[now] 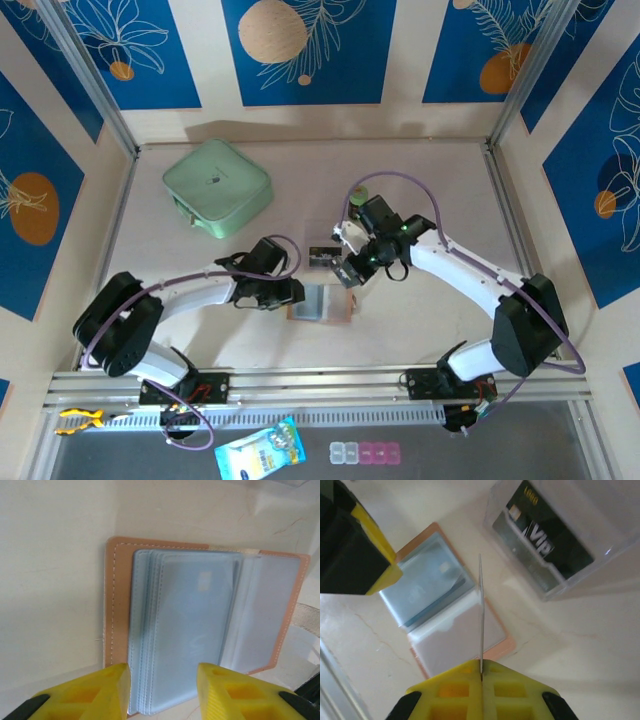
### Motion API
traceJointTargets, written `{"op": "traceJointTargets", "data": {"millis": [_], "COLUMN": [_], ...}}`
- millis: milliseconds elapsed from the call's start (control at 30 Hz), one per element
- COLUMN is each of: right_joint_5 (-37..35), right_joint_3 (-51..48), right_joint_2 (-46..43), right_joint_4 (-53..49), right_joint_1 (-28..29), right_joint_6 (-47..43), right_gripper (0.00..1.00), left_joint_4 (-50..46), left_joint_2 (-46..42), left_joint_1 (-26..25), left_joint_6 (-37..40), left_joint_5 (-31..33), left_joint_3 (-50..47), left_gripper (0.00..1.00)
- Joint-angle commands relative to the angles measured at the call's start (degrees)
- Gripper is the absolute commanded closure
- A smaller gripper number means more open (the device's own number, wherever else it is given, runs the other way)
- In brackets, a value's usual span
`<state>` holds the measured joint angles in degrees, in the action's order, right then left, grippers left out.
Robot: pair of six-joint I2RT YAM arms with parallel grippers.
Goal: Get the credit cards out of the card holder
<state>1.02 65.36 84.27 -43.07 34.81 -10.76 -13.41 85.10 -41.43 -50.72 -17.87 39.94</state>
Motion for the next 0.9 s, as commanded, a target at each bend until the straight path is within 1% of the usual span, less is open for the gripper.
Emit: {"op": "traceJointTargets", "data": {"millis": [0, 133, 300, 500, 700, 867], "right_joint_5": [-1.5, -2.3, 1.7, 3.4, 5.8, 5.9], "right_joint_3": [3.9, 7.5, 14.2, 24.4, 33.3, 35.9], "right_joint_2": [3.2, 6.5, 11.9, 19.4, 25.0, 28.5], "right_joint_4": [-4.2, -5.1, -7.6, -13.7, -18.6, -21.1], "right_joint_1": [-0.5, -1.6, -3.6, -4.5, -4.8, -4.8], "right_joint_6": [-9.2, -15.0, -23.3, -31.6, -35.6, -37.7], "right_gripper": [1.0, 1.0, 1.0, 1.0, 1.0, 1.0], "left_joint_4": [1.6, 1.4, 0.0, -3.6, -5.2, -6.3], "left_joint_2": [0.1, -0.9, -2.1, -6.1, -9.3, -11.5], "left_joint_1": [-0.2, -0.2, -0.2, 0.5, 1.2, 1.5], "left_joint_6": [-0.9, -1.1, -0.6, -0.1, -0.4, -0.7], "left_joint_5": [-1.5, -1.0, -0.7, 1.5, 2.6, 3.5], "left_joint_3": [-1.3, -1.9, -1.4, -0.7, -1.7, -2.7], "left_gripper": [0.61, 0.61, 0.61, 0.6, 0.6, 0.59]}}
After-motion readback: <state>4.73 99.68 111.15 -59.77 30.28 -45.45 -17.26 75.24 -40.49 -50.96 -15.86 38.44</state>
